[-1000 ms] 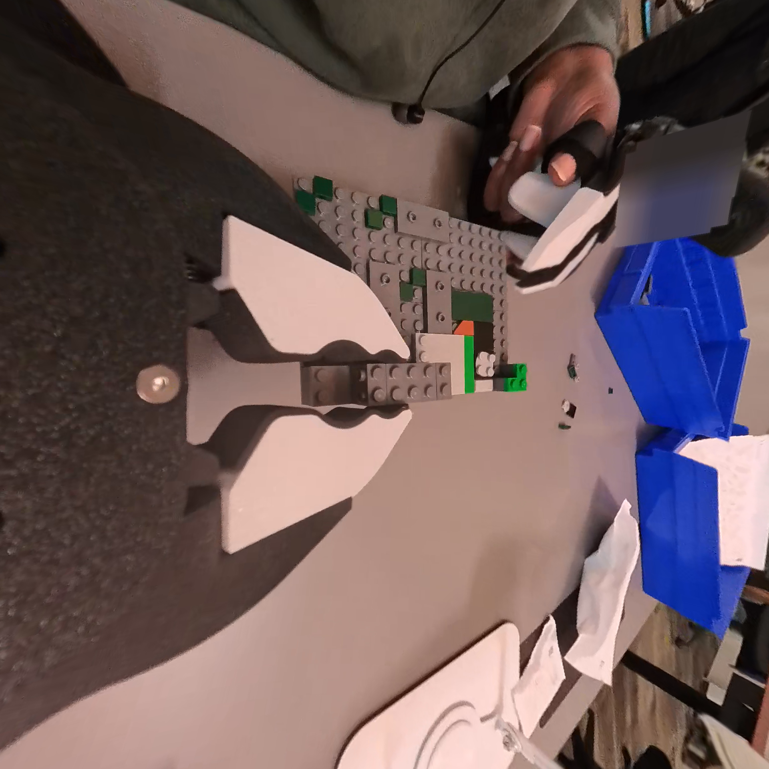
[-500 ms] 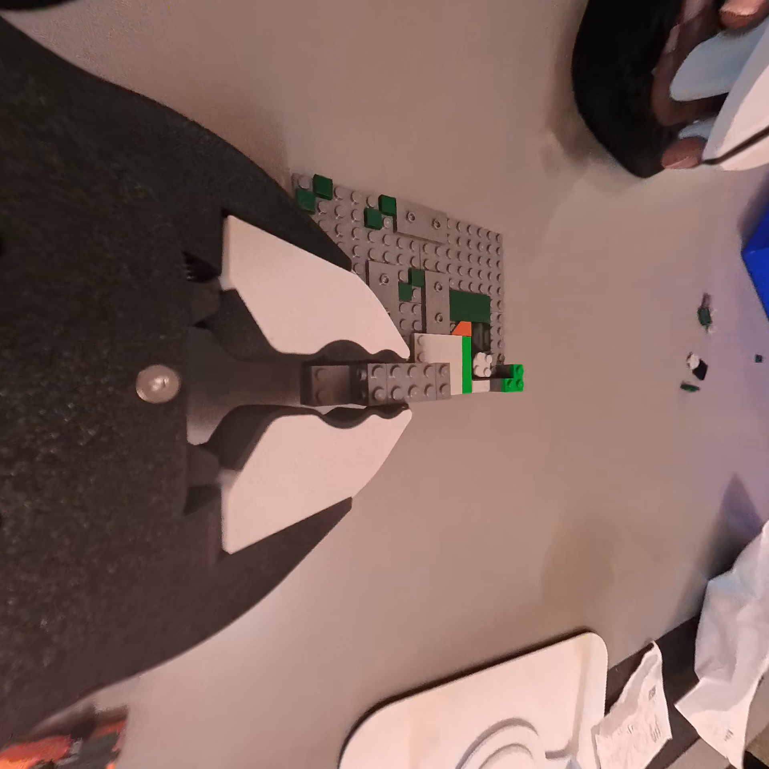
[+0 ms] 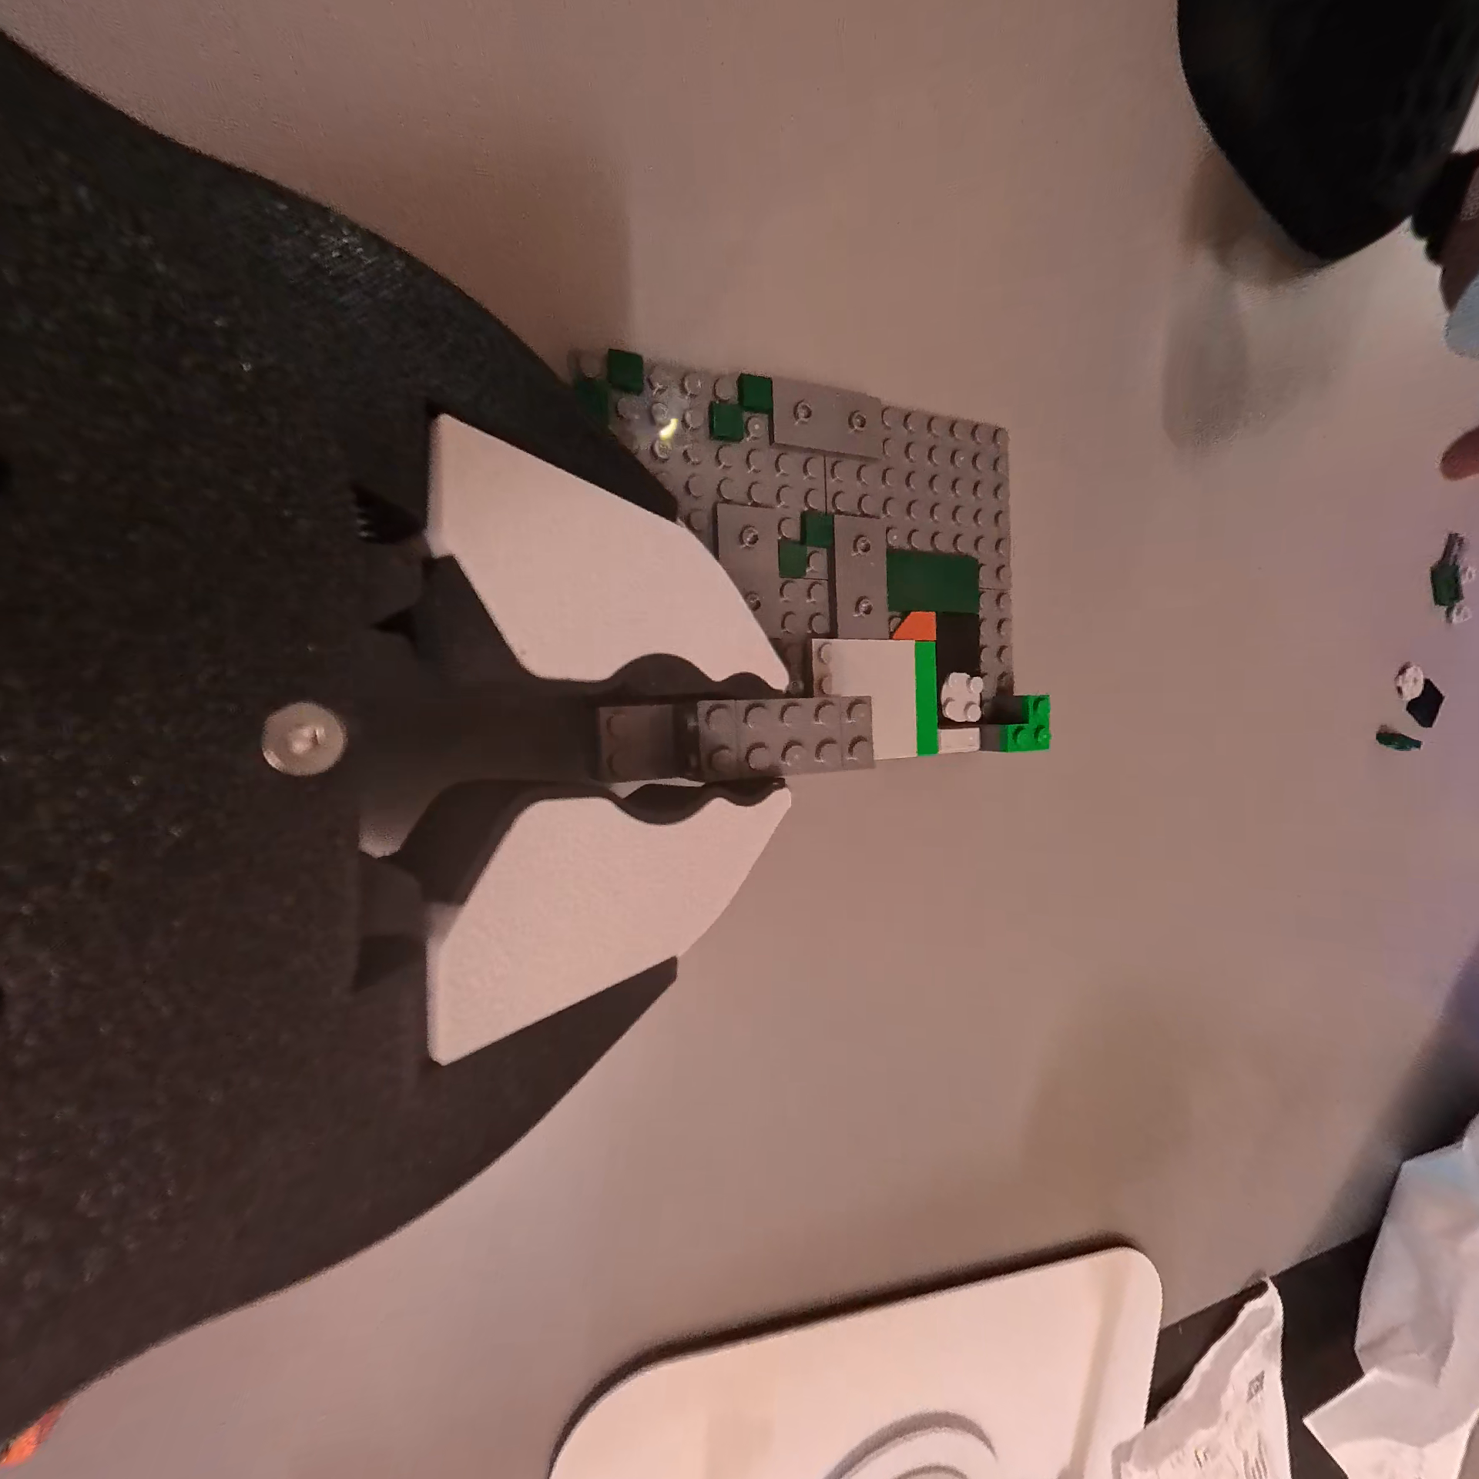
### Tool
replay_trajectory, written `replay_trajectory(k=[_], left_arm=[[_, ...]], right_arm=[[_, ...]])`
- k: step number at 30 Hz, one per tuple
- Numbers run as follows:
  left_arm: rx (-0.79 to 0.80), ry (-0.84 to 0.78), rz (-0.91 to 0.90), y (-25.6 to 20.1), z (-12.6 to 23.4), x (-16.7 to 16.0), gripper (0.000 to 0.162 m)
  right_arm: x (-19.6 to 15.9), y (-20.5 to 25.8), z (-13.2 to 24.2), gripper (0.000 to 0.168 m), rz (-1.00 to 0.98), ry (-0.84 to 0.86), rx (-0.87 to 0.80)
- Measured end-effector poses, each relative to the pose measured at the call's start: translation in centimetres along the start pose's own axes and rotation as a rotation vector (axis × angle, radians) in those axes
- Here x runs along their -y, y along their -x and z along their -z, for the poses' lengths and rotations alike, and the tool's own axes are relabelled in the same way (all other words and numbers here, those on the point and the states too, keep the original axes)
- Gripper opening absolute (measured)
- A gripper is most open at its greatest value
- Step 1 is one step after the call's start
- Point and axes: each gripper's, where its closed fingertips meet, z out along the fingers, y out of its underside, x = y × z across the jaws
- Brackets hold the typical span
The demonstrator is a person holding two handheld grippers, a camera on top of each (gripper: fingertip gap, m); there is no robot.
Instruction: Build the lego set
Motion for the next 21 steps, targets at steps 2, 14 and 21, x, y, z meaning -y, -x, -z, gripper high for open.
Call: replay_trajectory(k=[2,14,21], left_arm=[[0.009,0.000,0.011,0.3,-0.4,-0.1,0.000],[0.017,0.026,0.039,0.1,-1.4,-2.0,0.000],[0.020,0.014,0.043,0.0,-1.1,-1.9,0.000]], right_arm=[[-0.4,0.0,-0.2,0.018,0.013,0.017,0.005],[1.2,-0.8,0.5,0.032,0.031,-0.019,0.008],[5.5,-0.1,3.8,0.030,-0.024,-0.160,-0.174]])
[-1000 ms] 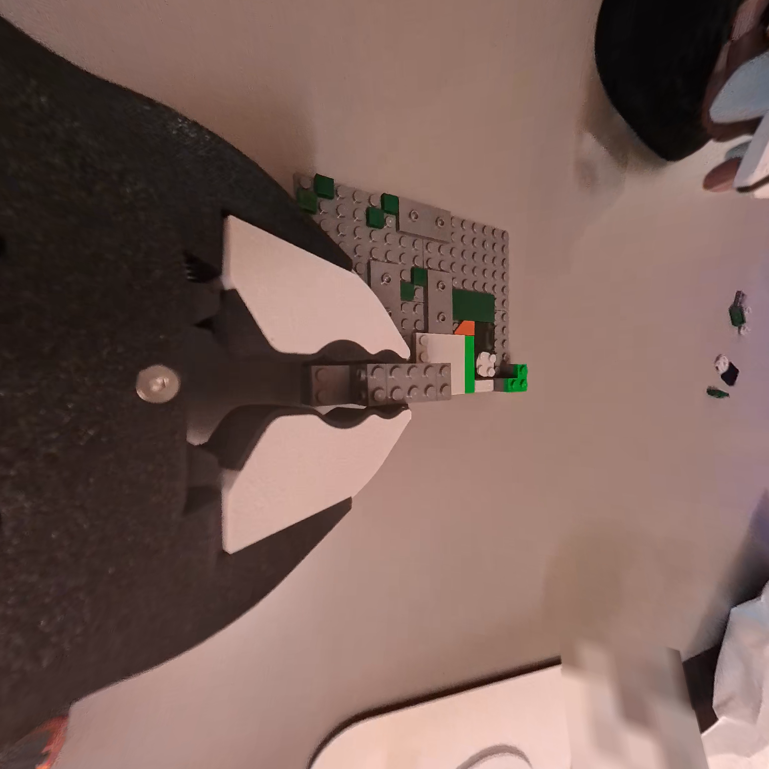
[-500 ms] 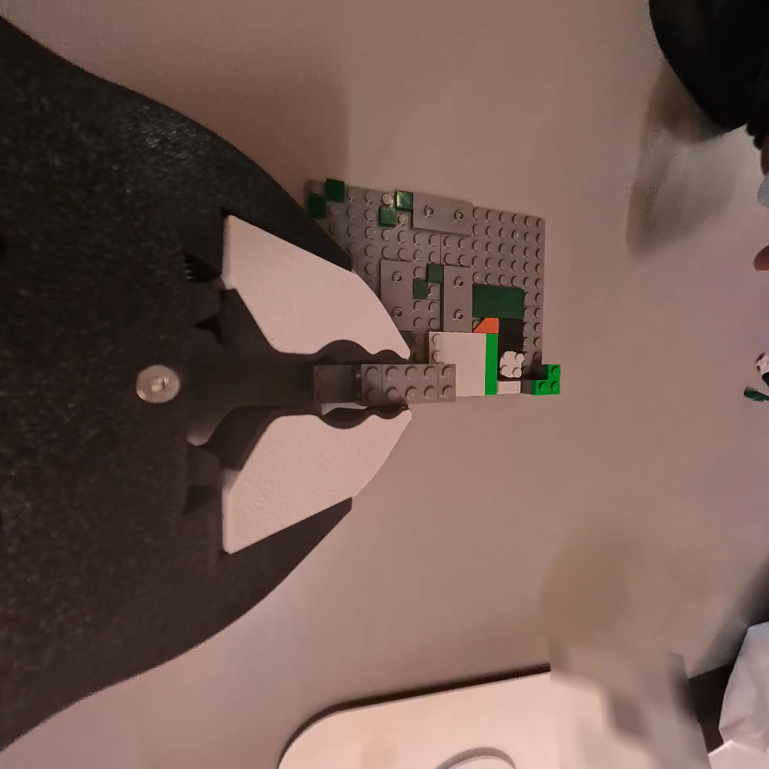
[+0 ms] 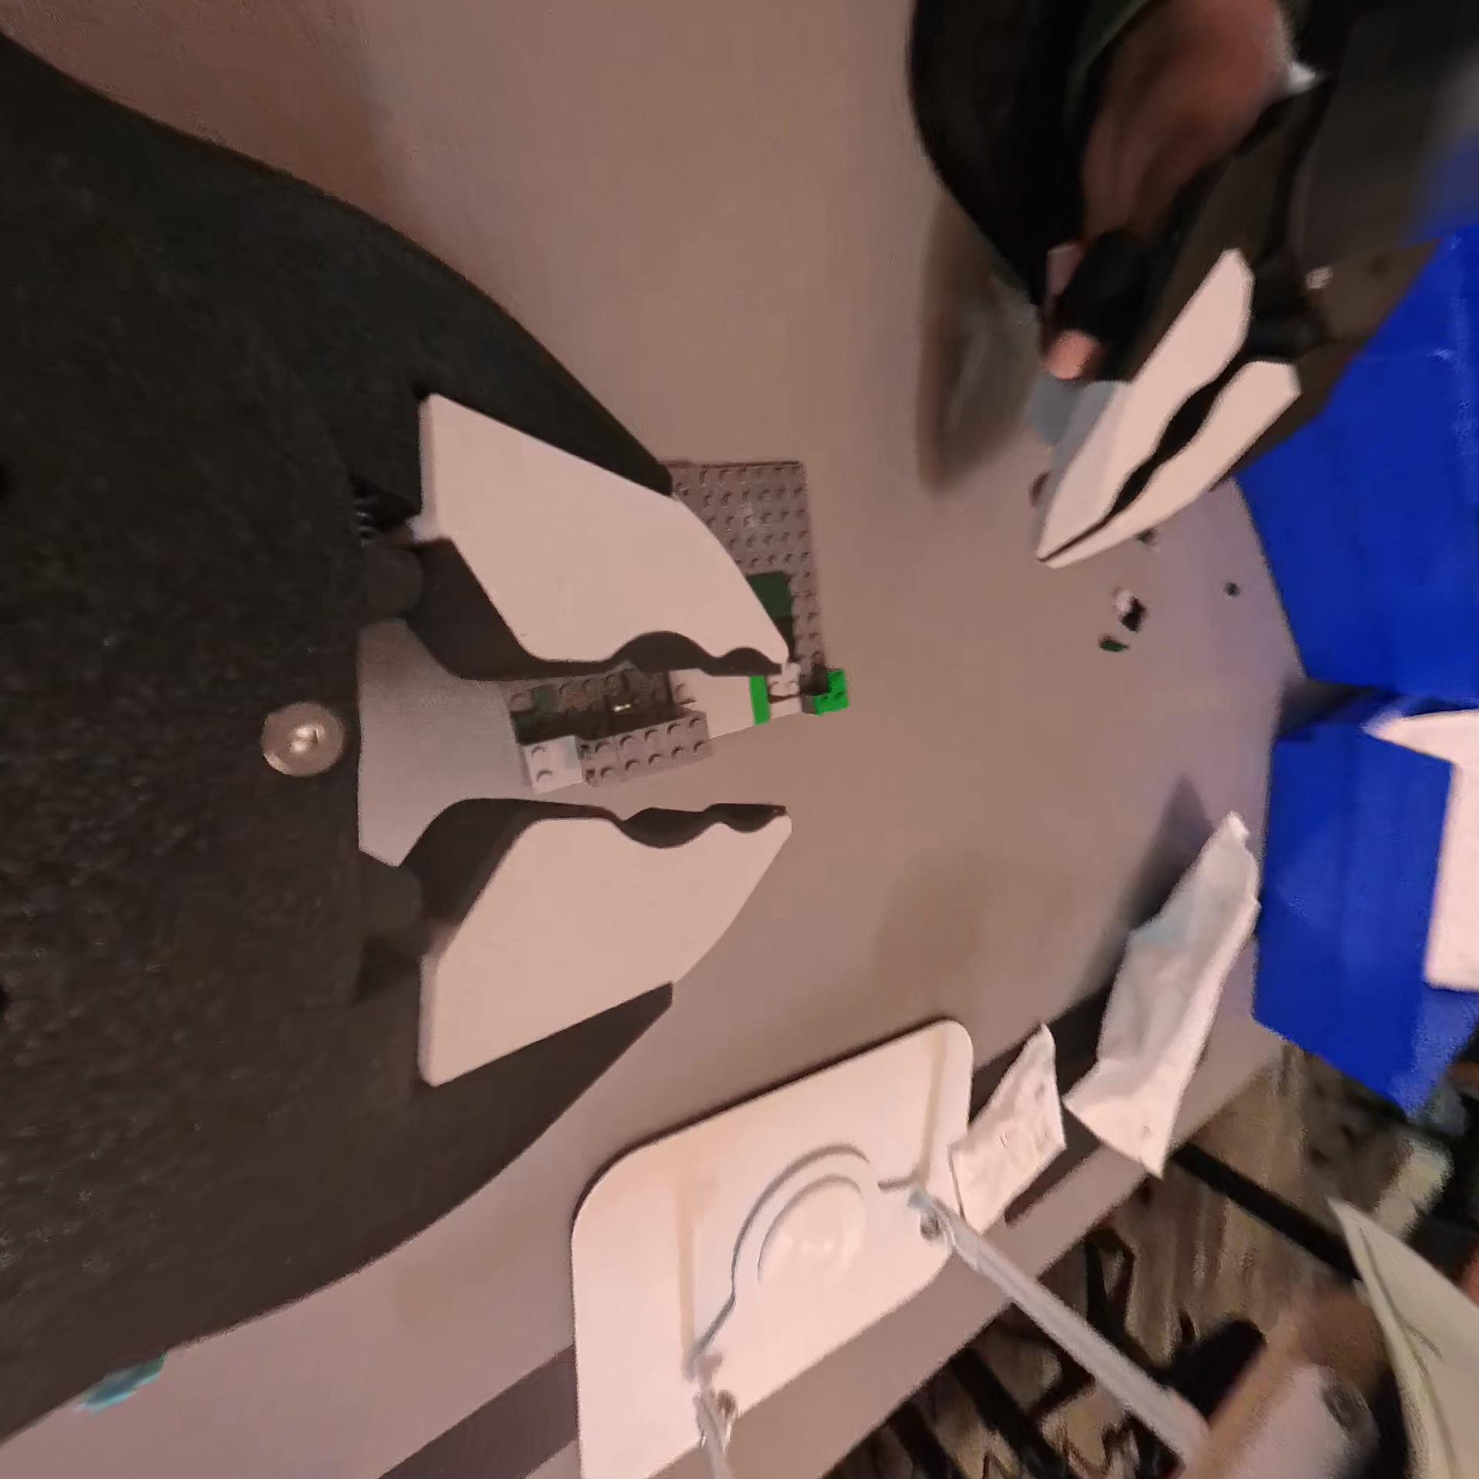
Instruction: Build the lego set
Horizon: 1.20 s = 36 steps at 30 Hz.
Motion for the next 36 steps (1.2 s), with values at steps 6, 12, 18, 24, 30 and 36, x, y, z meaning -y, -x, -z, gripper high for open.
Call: replay_trajectory(k=[6,12,18,24,30,36], left_arm=[[0.004,-0.011,0.002,-0.3,0.3,0.5,0.000],[0.017,-0.027,0.005,-0.6,0.1,2.1,0.000],[0.035,-0.105,-0.037,-1.4,-1.0,6.2,0.000],[0.118,-0.232,-0.080,-0.4,-2.8,13.0,0.000],[0.195,-0.375,-0.067,1.1,-3.6,20.3,0.000],[0.260,-0.427,-0.062,3.4,-4.3,24.5,0.000]], right_arm=[[2.6,0.9,2.8,0.022,-0.141,-0.127,-0.186],[1.5,0.7,3.6,0.004,-0.239,-0.104,-0.380],[1.9,-0.9,2.9,0.000,-0.311,-0.108,-0.517],[5.2,-7.0,4.9,0.000,-0.367,-0.163,-0.741],[9.2,-12.5,6.7,0.000,-0.361,-0.219,-0.891],[12.2,-16.5,8.9,0.000,-0.331,-0.243,-1.070]])
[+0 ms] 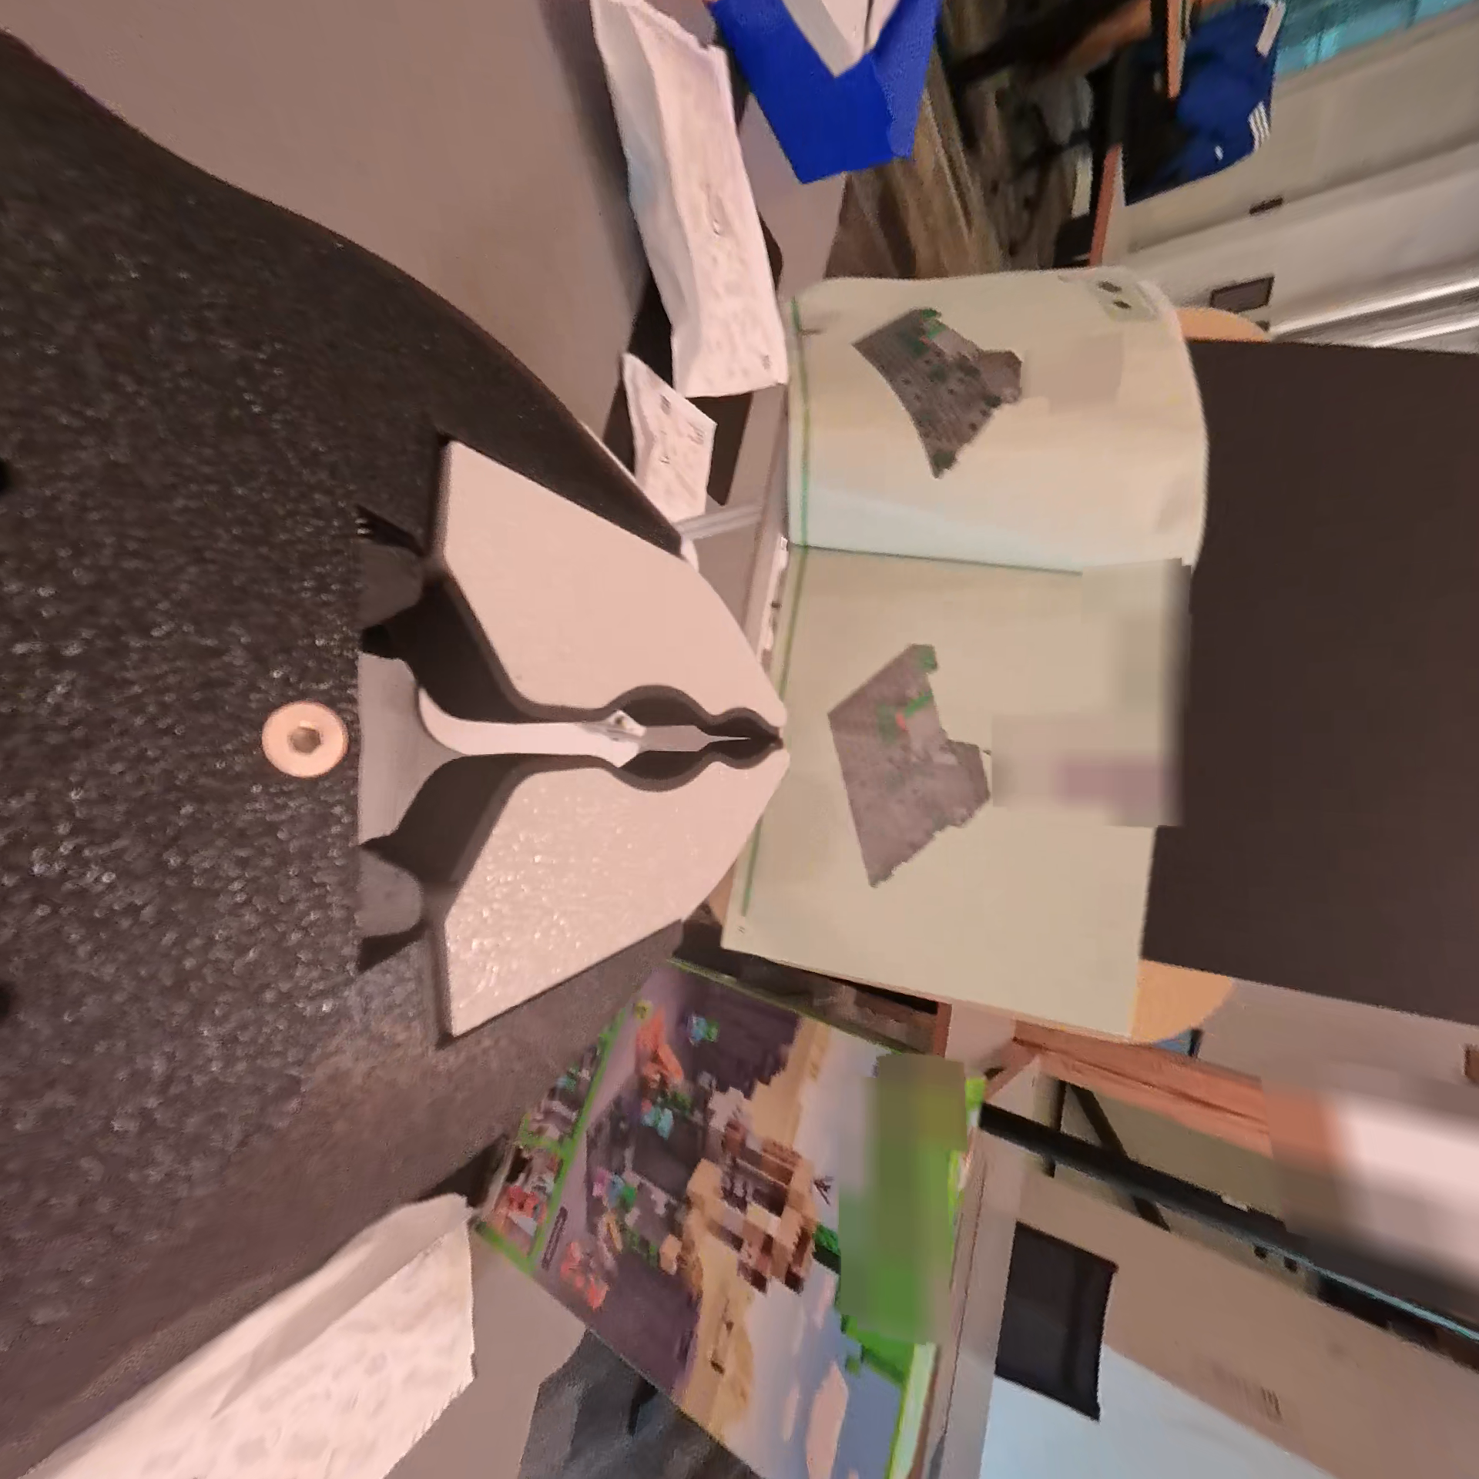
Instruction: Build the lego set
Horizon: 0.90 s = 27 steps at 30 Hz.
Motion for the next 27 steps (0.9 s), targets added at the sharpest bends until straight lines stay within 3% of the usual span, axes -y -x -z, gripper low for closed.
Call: replay_trajectory(k=[3,10,27], left_arm=[[0.043,0.001,0.001,1.5,-0.8,0.3,0.000],[0.035,0.059,0.016,1.4,-0.6,-2.7,0.000],[0.000,0.050,0.018,-1.4,-0.8,-2.9,0.000]], right_arm=[[0.7,-0.9,-0.8,0.000,-0.019,-0.005,-0.030],[-3.1,-2.2,-1.1,0.000,-0.020,0.066,-0.067],[-1.6,-0.2,1.6,0.000,0.058,0.021,-0.070]])
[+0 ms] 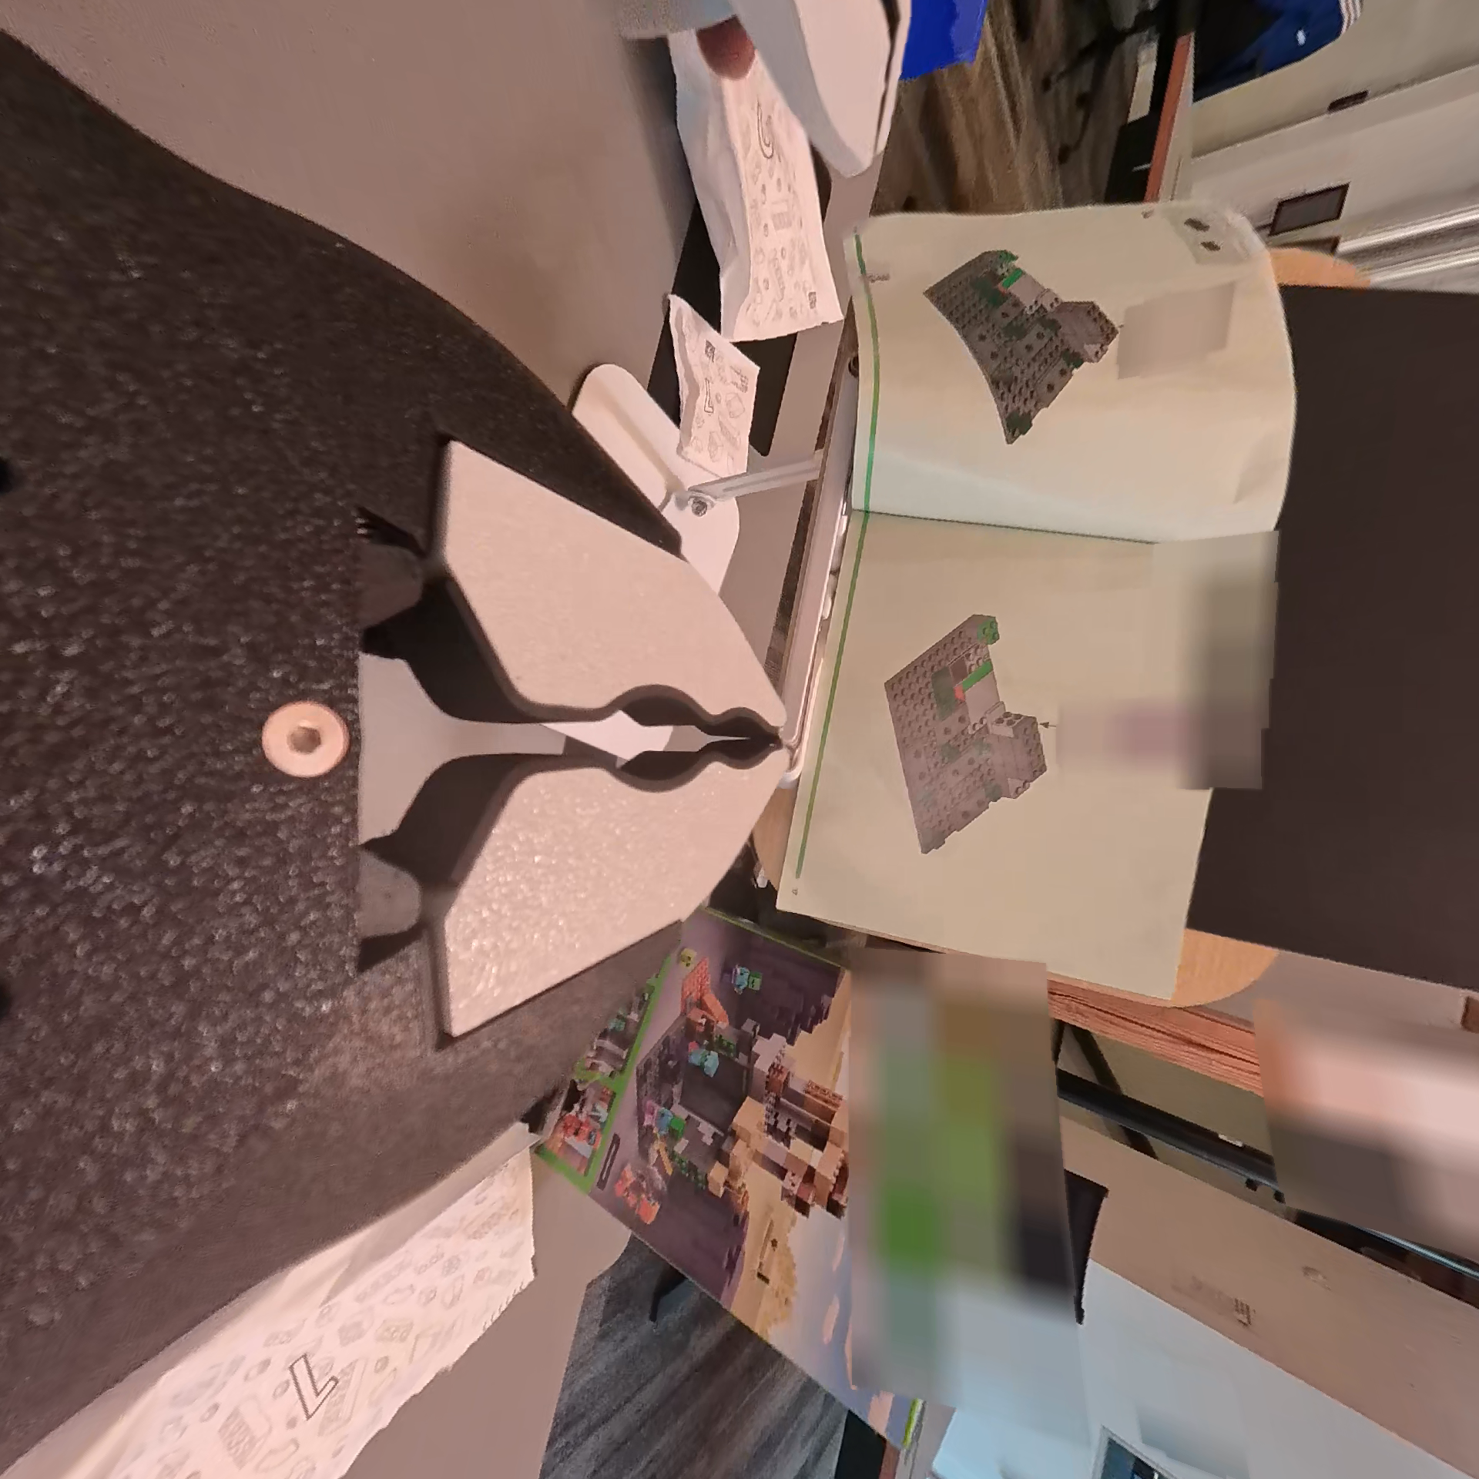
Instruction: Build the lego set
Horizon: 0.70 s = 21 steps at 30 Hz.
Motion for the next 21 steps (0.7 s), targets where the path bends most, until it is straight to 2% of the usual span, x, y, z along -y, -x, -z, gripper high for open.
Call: replay_trajectory(k=[10,21], left_arm=[[-0.022,0.006,-0.011,-1.3,-0.2,0.0,0.000],[-0.010,-0.014,-0.031,-0.5,0.5,1.0,0.000]], right_arm=[[1.2,-0.1,0.5,0.000,0.012,-0.039,0.001],[1.7,0.2,1.0,0.000,0.024,-0.063,-0.009]])
